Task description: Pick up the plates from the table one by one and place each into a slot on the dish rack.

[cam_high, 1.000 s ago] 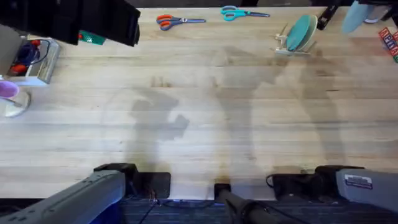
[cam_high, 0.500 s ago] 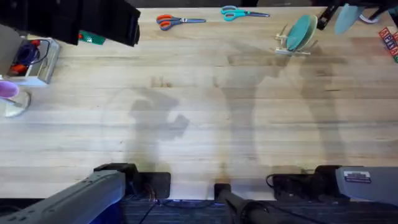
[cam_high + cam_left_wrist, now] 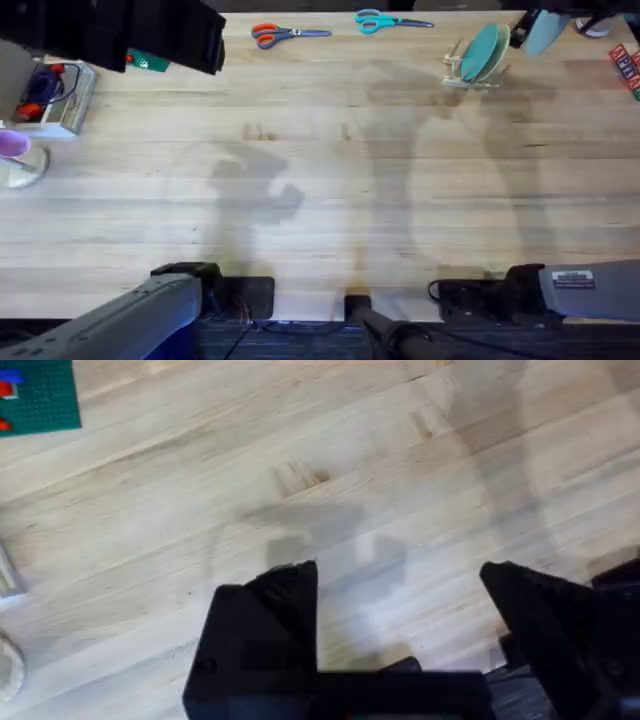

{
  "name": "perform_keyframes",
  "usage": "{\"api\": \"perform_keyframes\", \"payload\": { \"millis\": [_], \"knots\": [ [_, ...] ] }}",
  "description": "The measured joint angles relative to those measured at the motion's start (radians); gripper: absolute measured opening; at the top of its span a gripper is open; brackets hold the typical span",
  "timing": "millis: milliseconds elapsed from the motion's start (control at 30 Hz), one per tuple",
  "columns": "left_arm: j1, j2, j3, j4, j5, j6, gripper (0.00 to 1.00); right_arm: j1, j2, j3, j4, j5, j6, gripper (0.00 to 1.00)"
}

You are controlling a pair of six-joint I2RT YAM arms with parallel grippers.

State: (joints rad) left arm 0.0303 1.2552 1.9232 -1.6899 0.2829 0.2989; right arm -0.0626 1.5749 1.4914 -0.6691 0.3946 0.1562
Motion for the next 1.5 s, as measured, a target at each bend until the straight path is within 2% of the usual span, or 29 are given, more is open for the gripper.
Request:
{"api": "perform_keyframes", "payload": {
  "millis": [1267,1500],
  "knots": [
    [0.000,0.000,0.000,0.000,0.000,0.000,0.993,-0.013,0.109,0.000,0.099,0.000,0.000,0.029],
    [0.000,0.000,0.000,0.000,0.000,0.000,0.995,-0.015,0.140,0.000,0.118,-0.045,0.000,0.029]
  ]
}}
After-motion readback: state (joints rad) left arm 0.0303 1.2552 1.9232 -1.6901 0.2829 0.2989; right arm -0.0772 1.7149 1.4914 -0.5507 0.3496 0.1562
